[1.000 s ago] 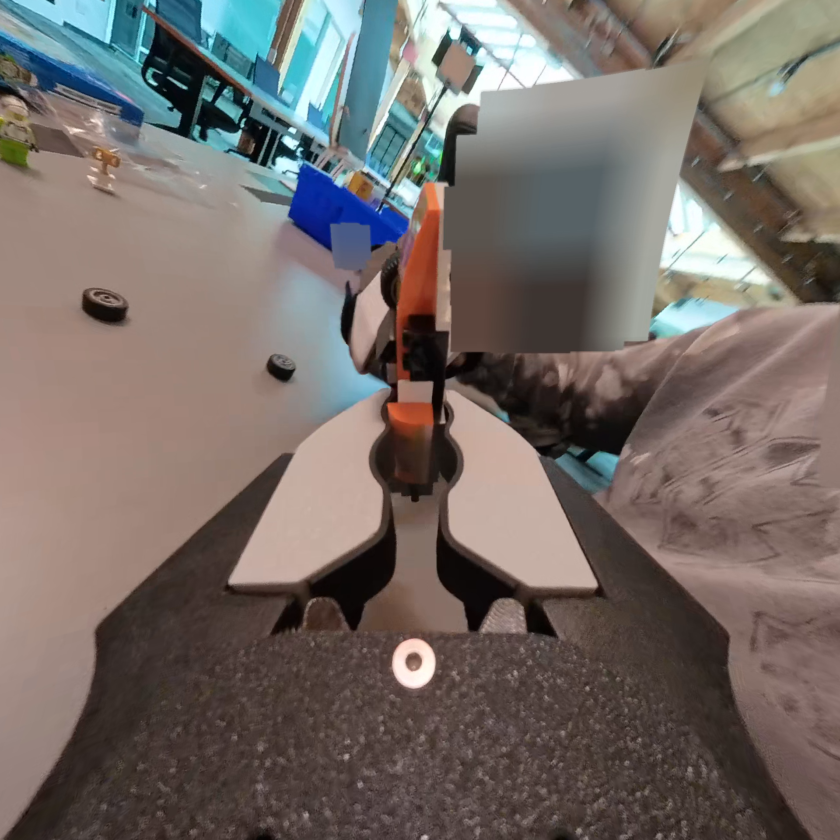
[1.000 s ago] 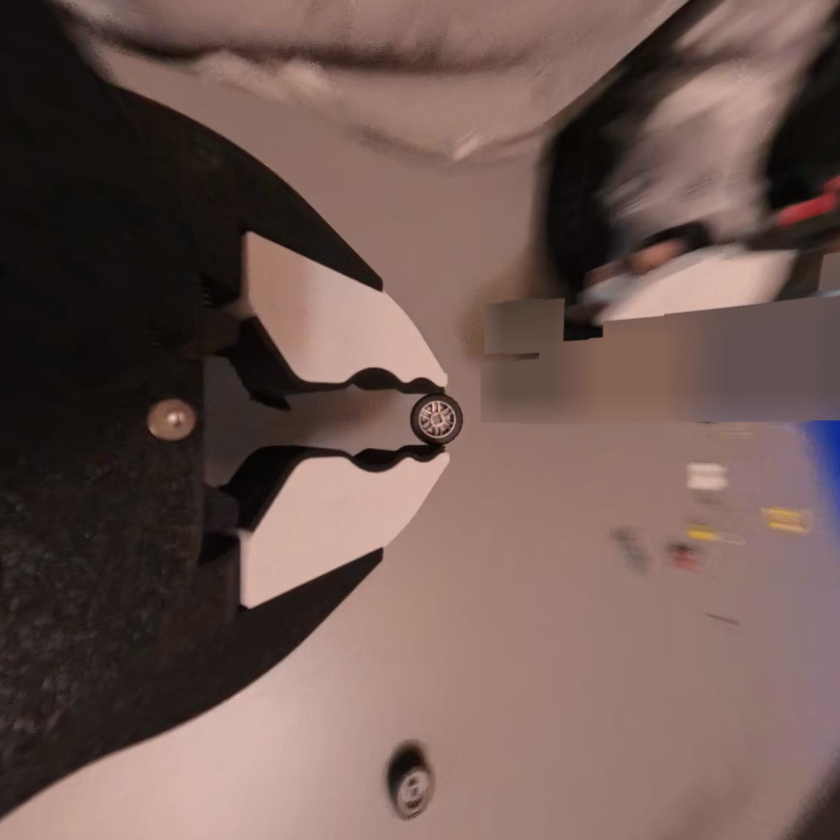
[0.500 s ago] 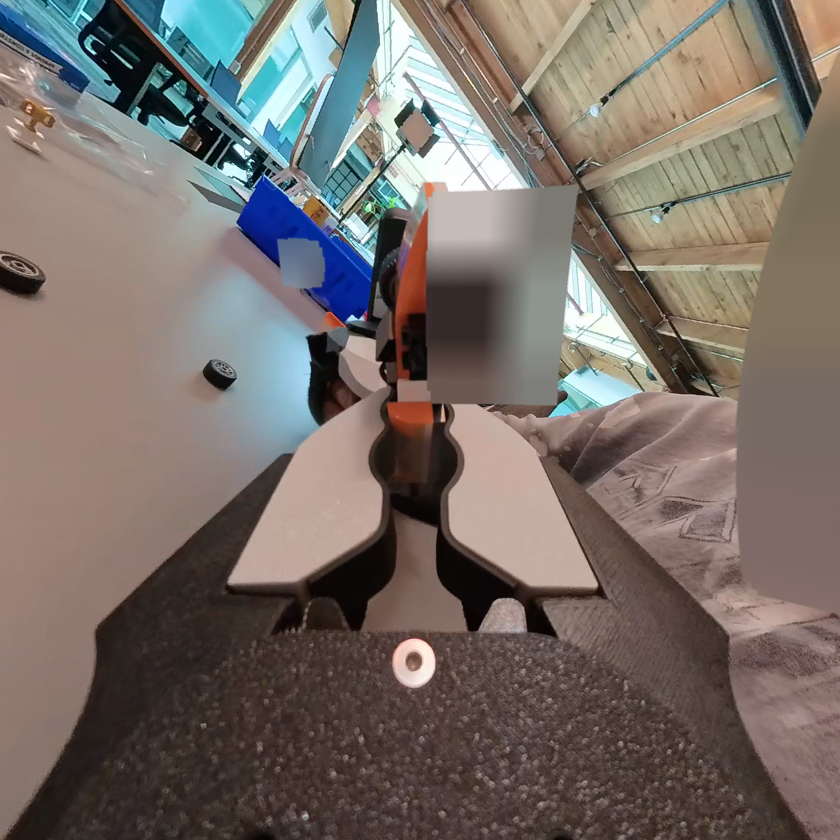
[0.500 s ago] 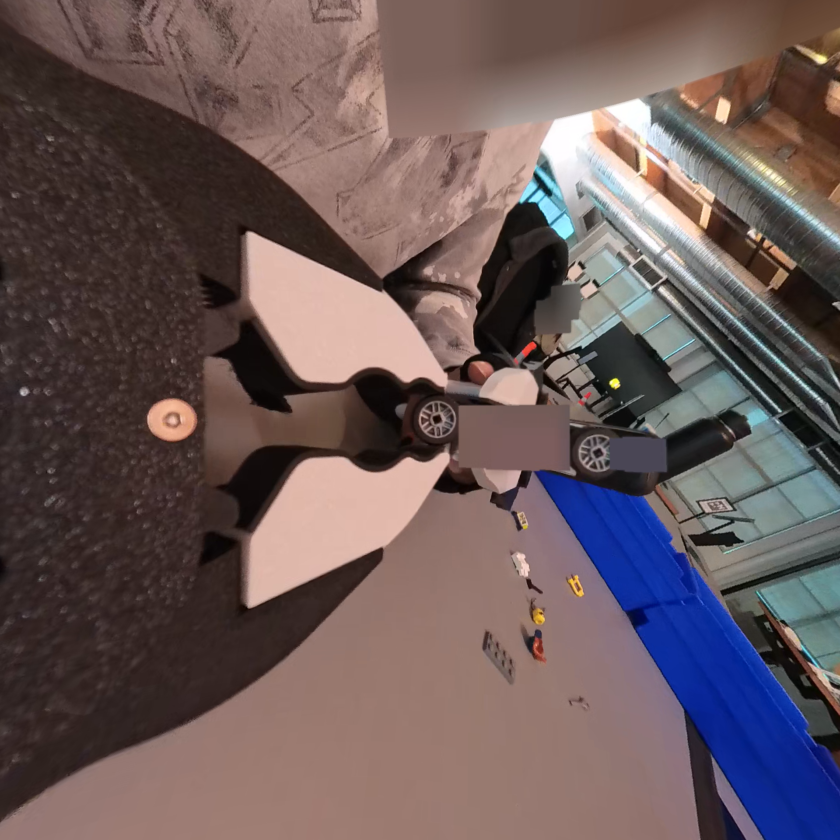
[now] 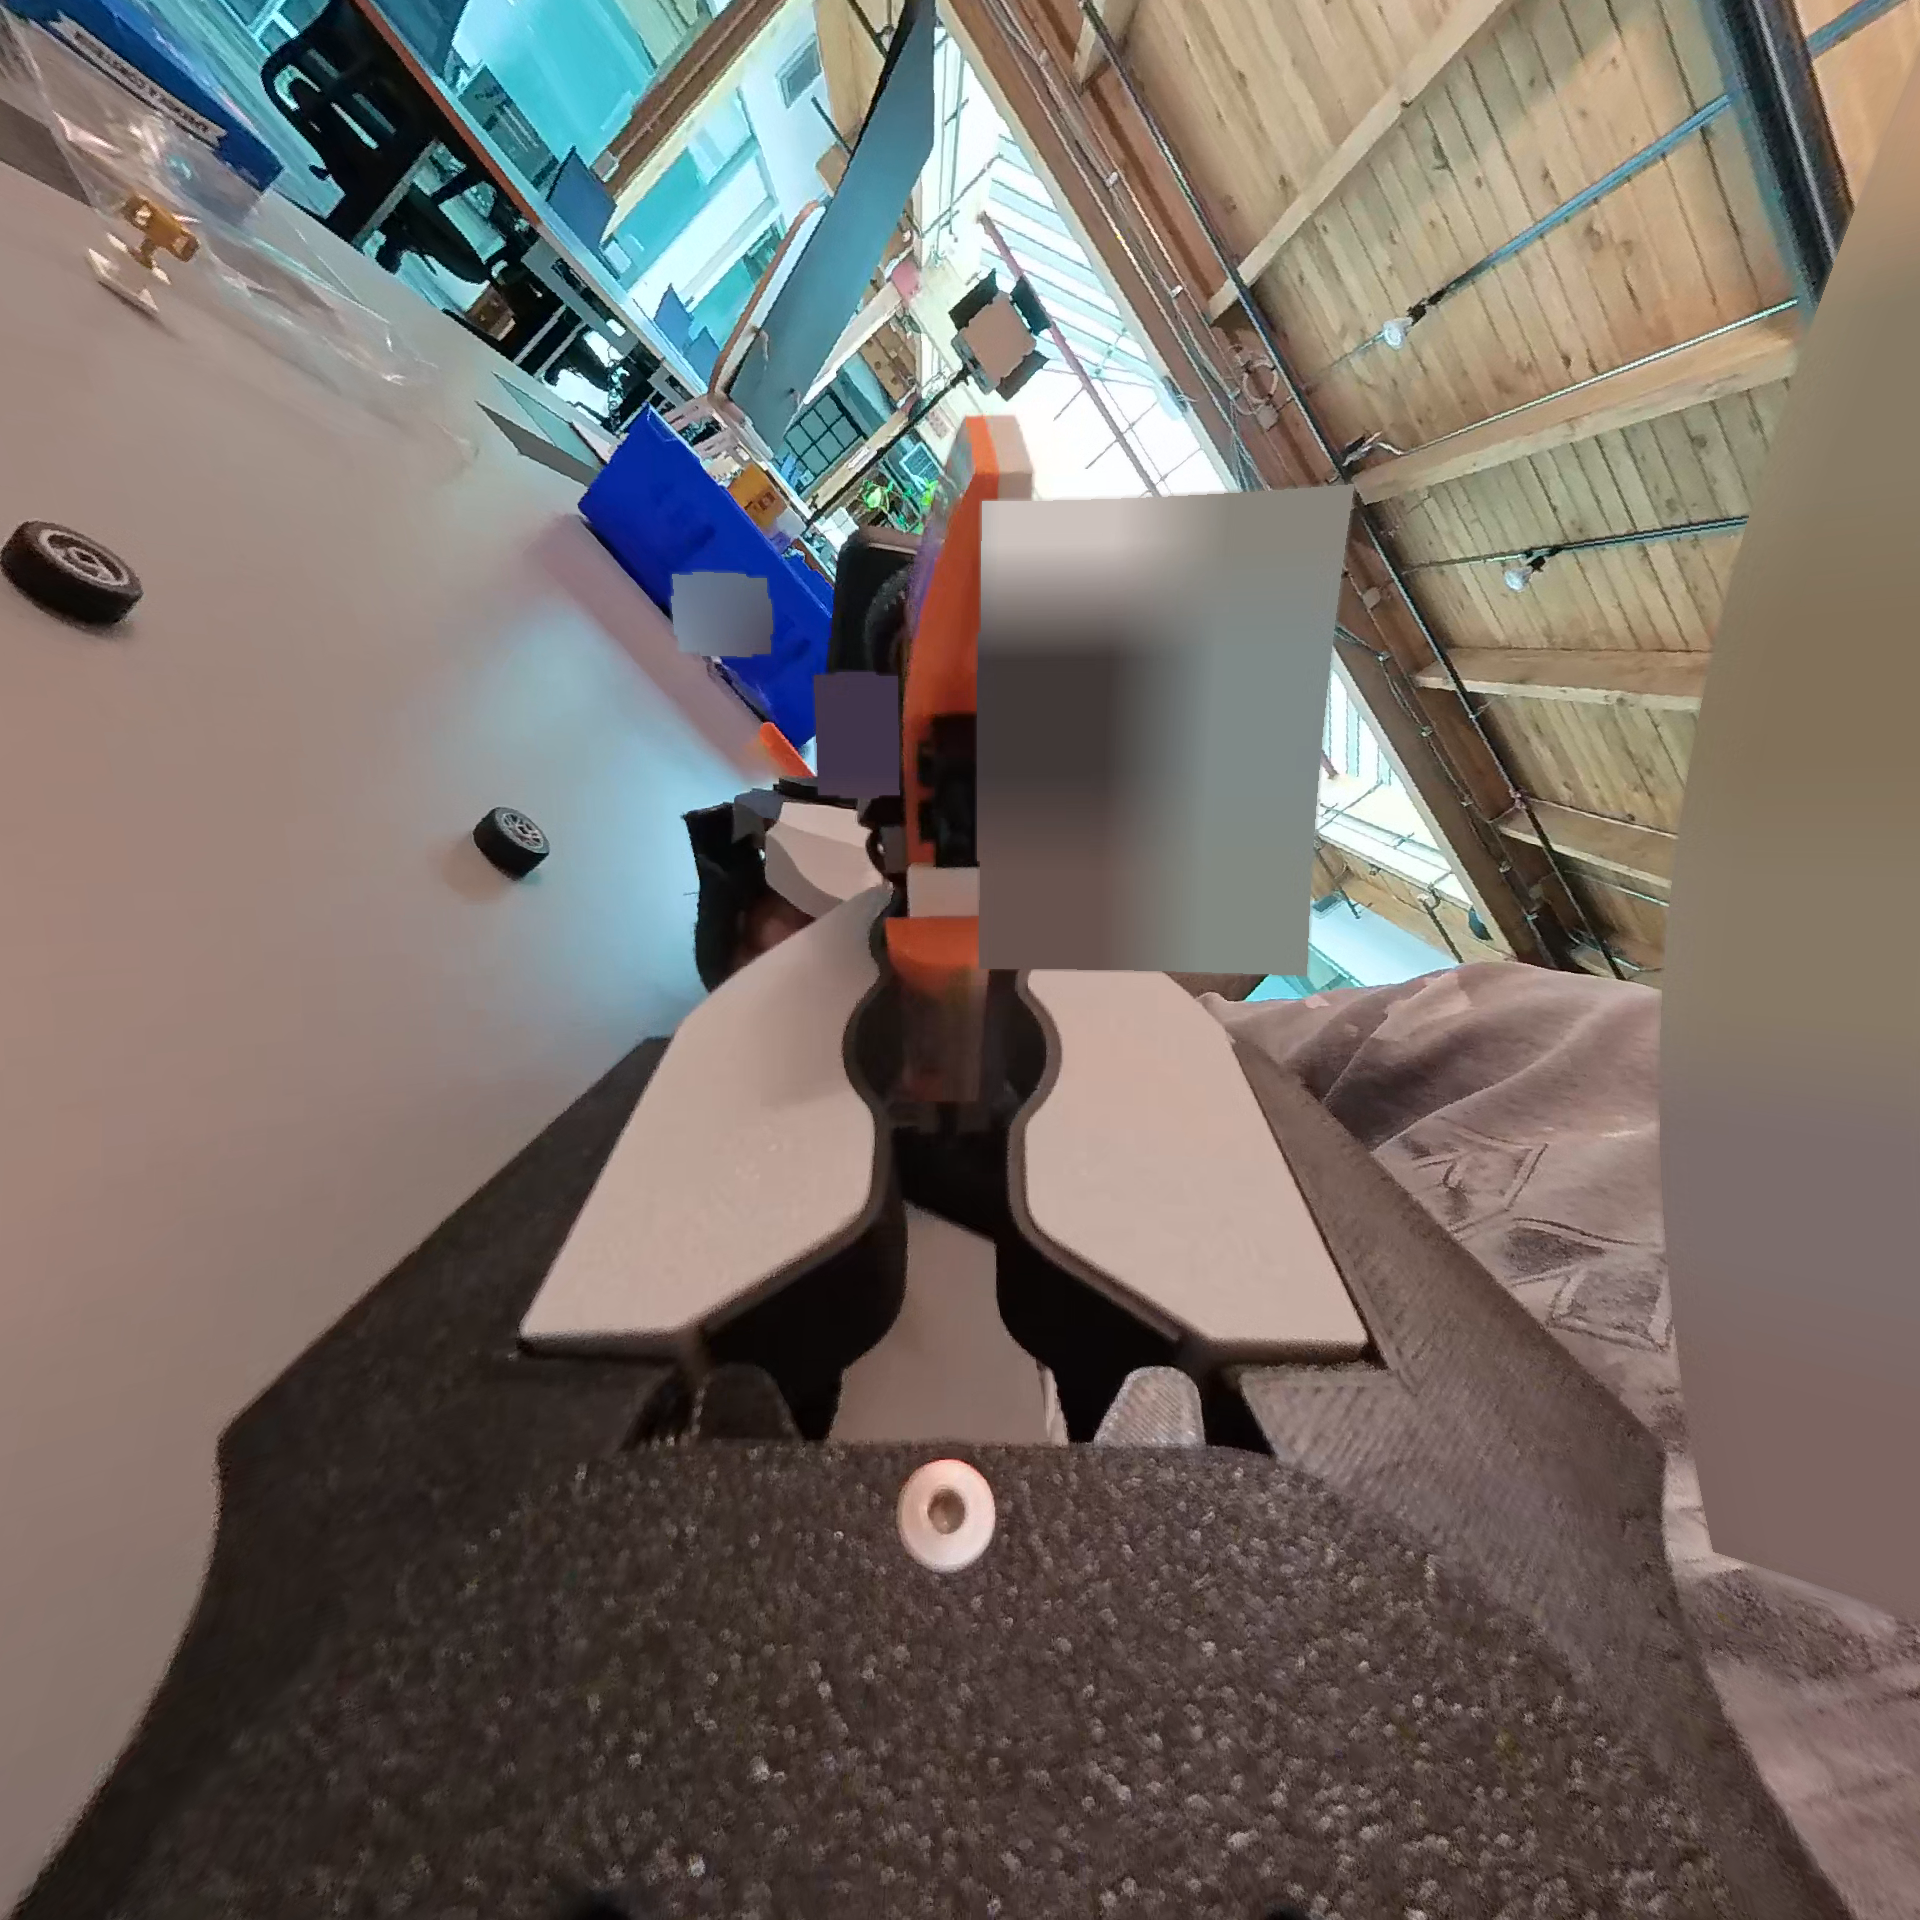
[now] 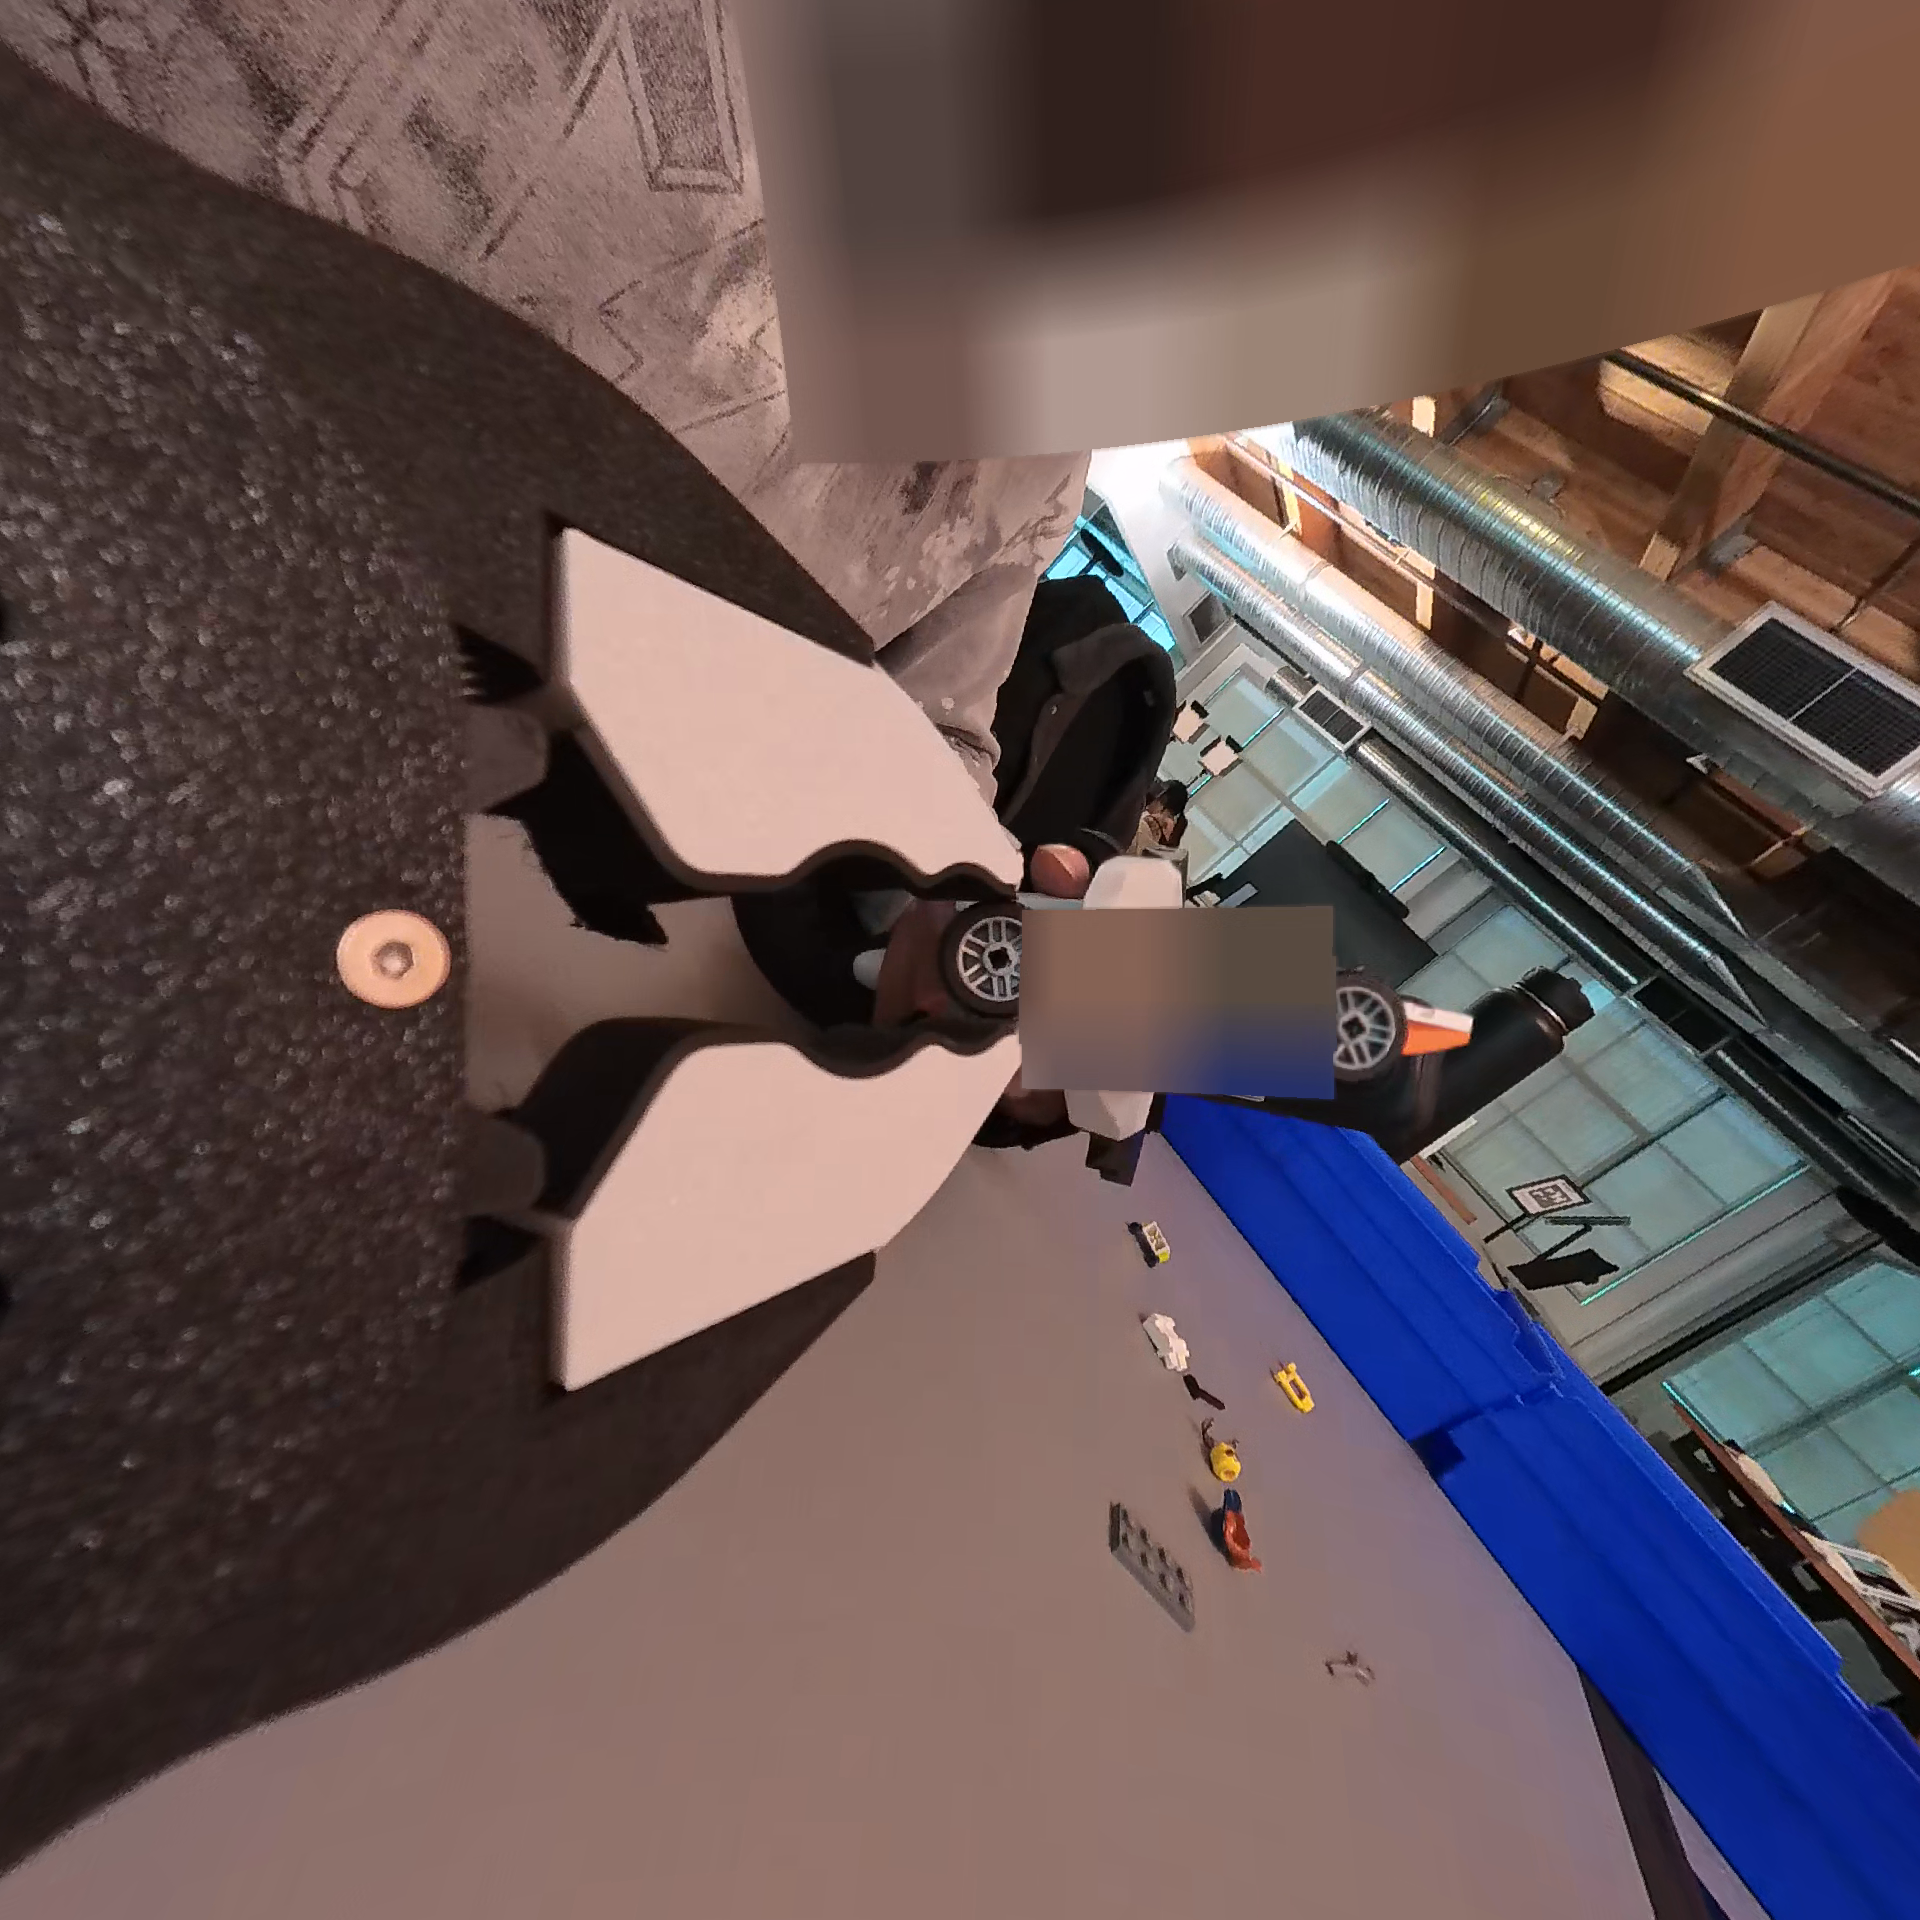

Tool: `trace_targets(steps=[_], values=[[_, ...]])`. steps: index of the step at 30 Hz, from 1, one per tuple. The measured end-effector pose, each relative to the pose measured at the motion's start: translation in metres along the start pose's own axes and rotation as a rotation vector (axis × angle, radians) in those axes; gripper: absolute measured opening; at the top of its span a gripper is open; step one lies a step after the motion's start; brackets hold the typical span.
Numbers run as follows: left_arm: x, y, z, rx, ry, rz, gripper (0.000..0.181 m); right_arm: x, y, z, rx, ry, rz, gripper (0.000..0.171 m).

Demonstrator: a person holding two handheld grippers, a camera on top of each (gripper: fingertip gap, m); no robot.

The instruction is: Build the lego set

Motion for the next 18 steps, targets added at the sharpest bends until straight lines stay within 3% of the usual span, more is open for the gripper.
trace_targets(steps=[18], values=[[-0.0057, -0.0079, 0.0022, 0.02, 0.032, 0.133, 0.016, -0.0006, -0.0093, -0.0039, -0.021, -0.008, 0.12, 0.021]])
Point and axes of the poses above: each gripper's, where its closed fingertips meet, x back along the fingers, y out of its underside, z = x × y across the jaws, the point moved 1 cm from there along x, back along the fingers, and after that the axes turned 14 degrees about y, right-handed, at the moved point
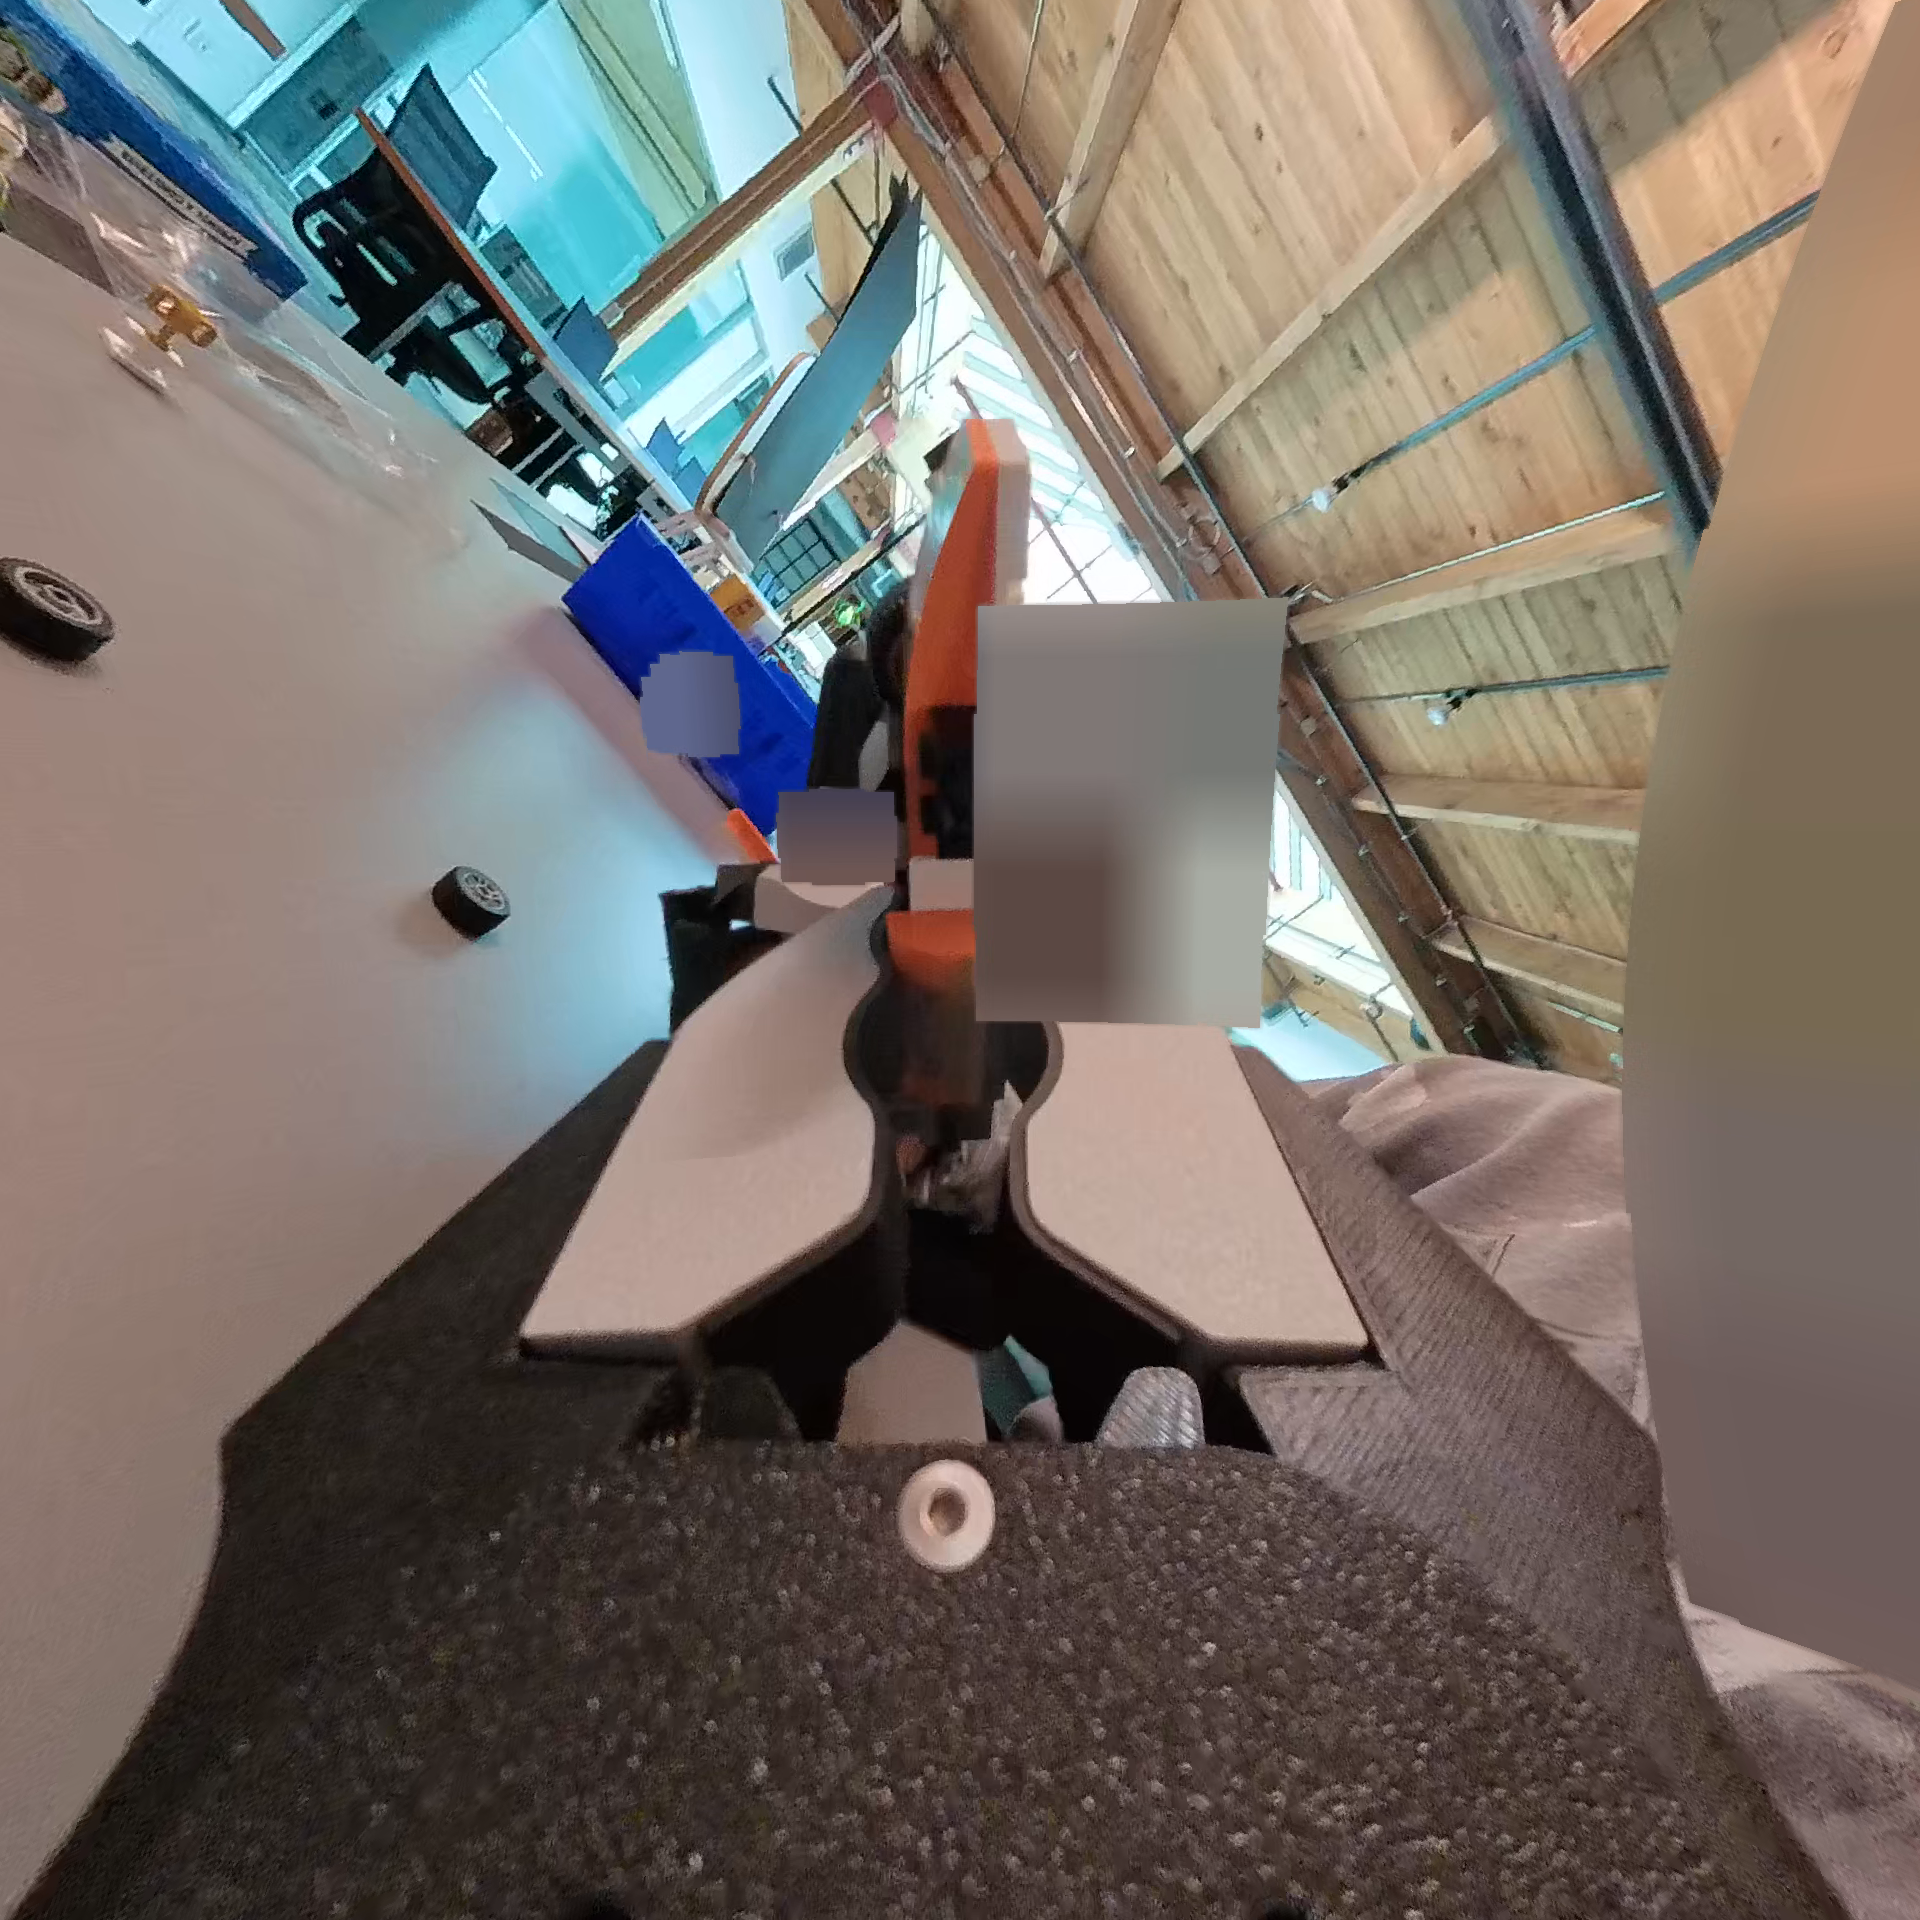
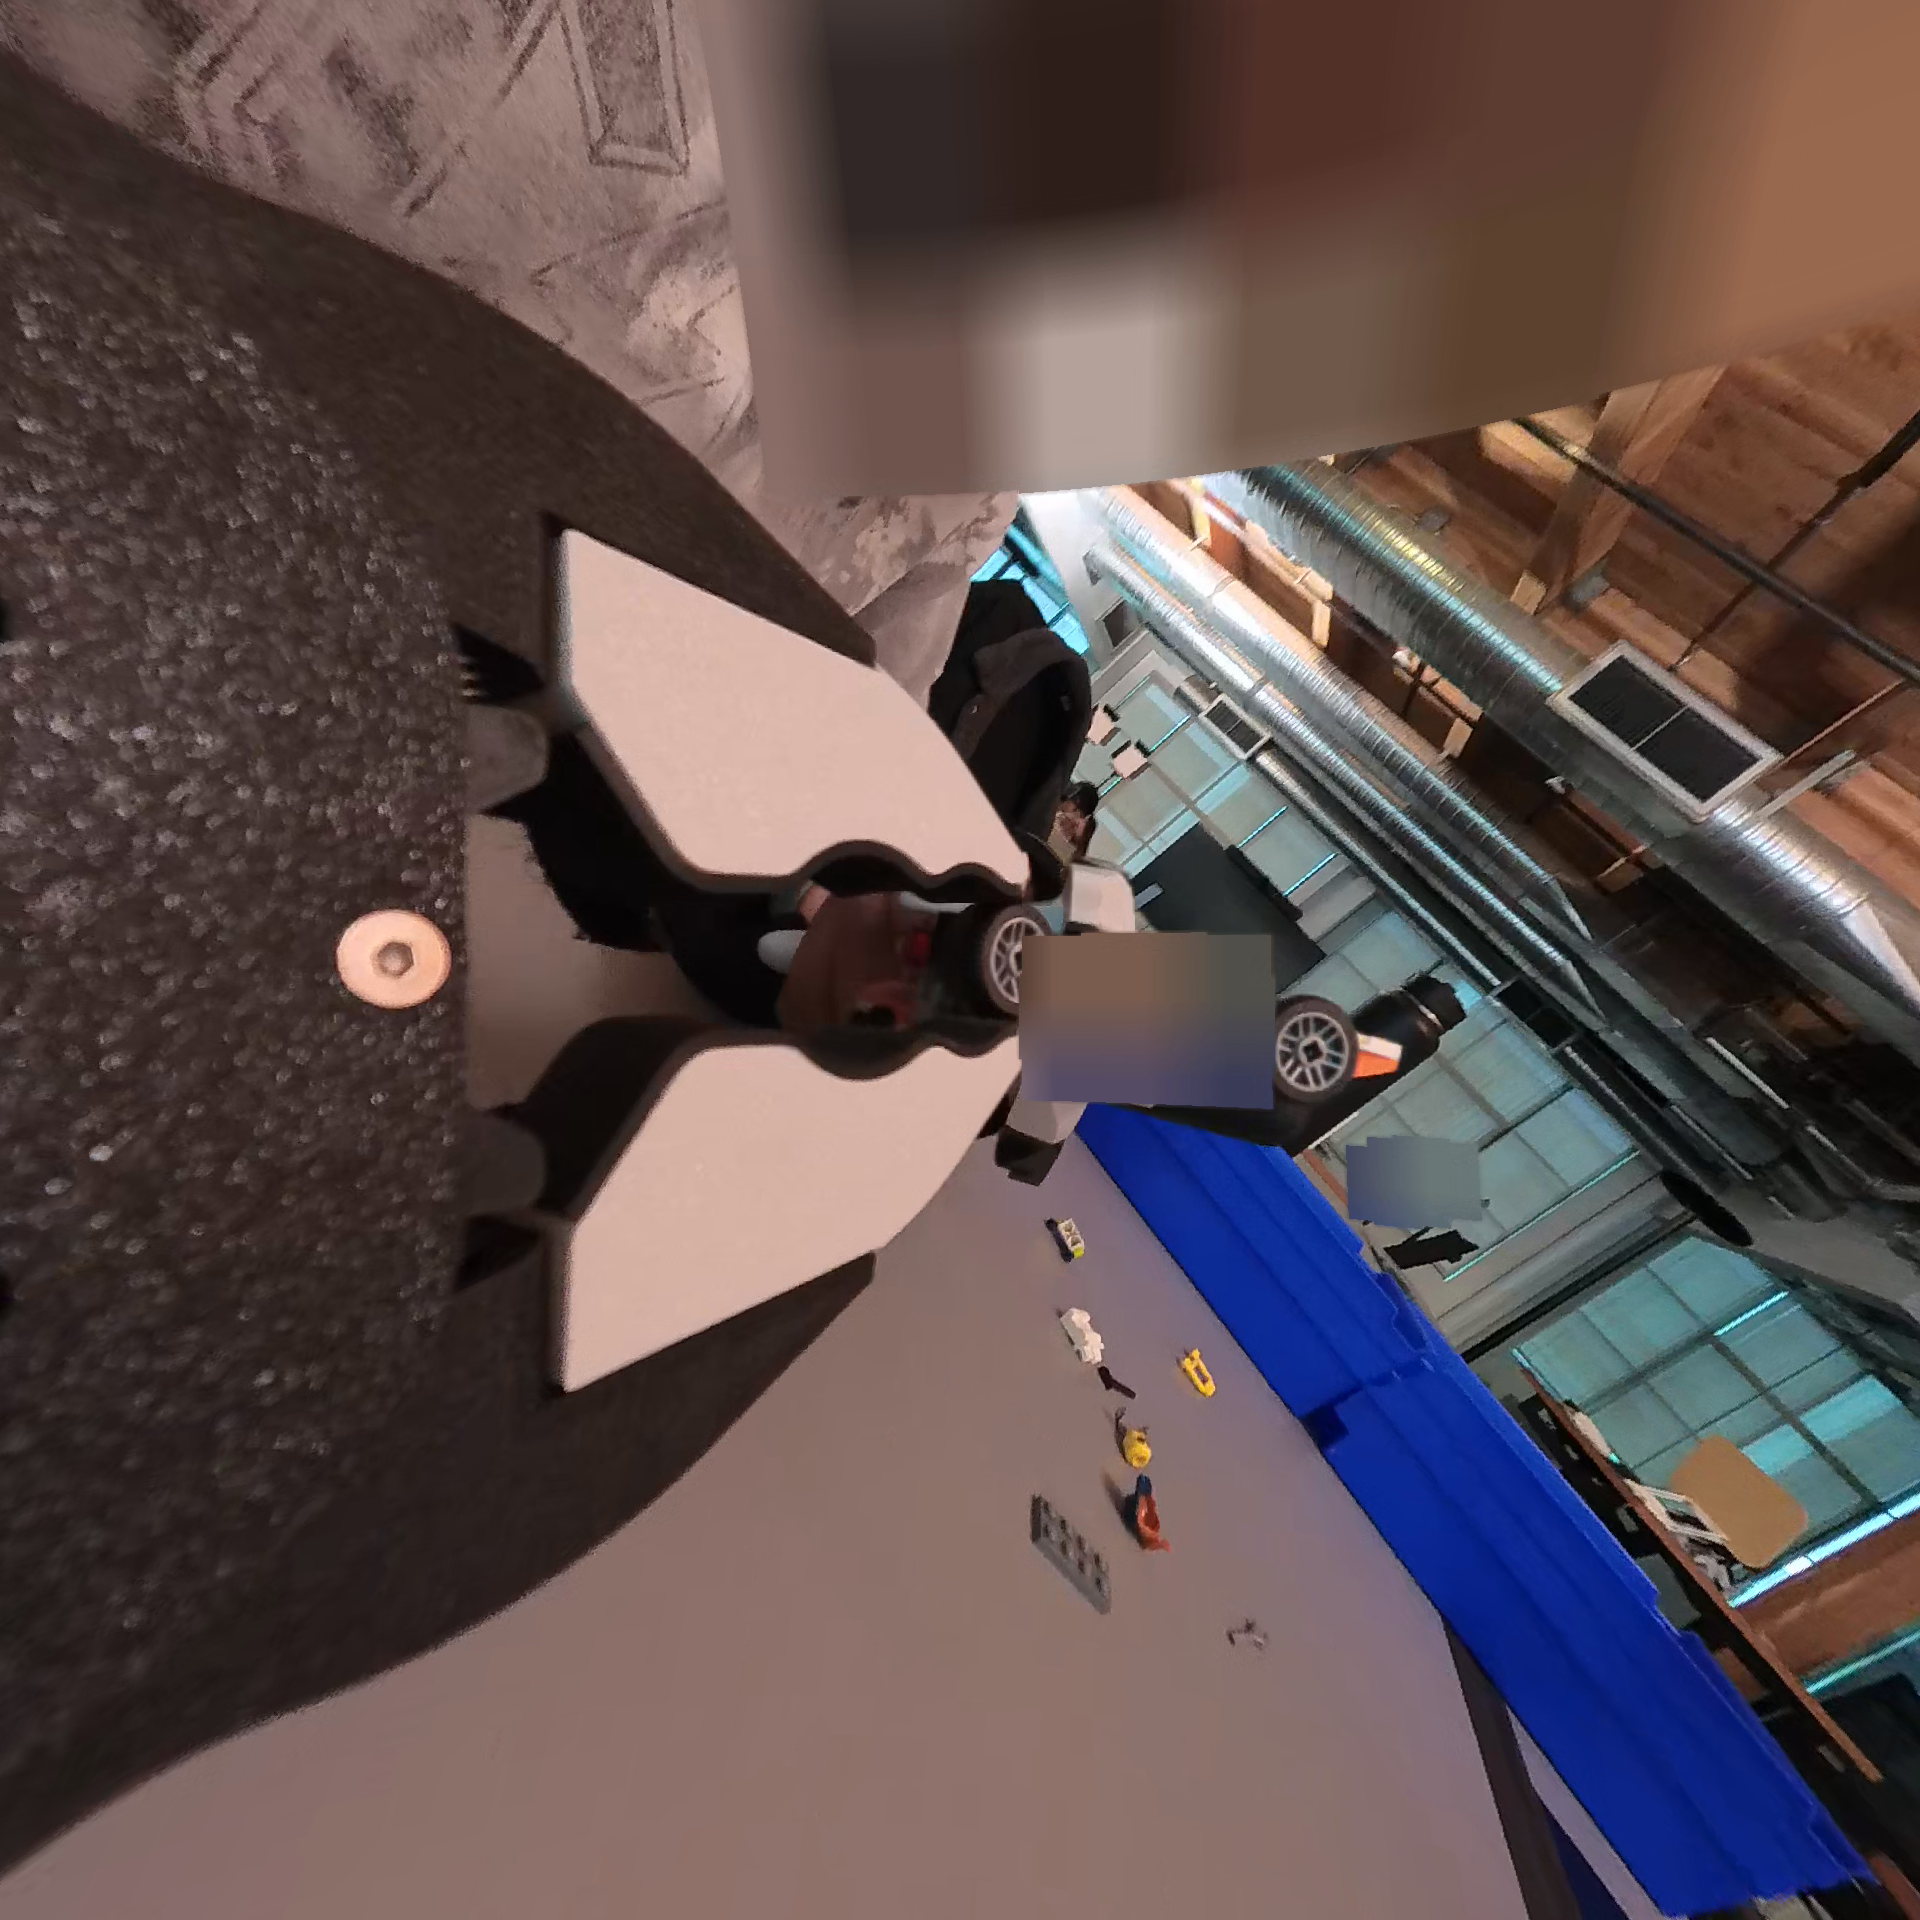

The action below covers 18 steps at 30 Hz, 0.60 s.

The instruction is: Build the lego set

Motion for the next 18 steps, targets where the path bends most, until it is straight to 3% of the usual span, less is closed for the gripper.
trace_targets(steps=[10, 14, 18], values=[[-0.006, -0.009, 0.008, -0.005, 0.047, 0.119, 0.015, -0.001, -0.013, -0.008, -0.079, -0.041, 0.131, 0.021], [-0.006, -0.008, 0.009, -0.024, 0.047, 0.082, 0.015, -0.001, -0.013, -0.01, -0.051, -0.05, 0.08, 0.021], [-0.006, -0.005, 0.011, -0.052, 0.046, 0.042, 0.015, 0.0, -0.011, -0.013, 0.124, -0.016, -0.038, 0.021]])
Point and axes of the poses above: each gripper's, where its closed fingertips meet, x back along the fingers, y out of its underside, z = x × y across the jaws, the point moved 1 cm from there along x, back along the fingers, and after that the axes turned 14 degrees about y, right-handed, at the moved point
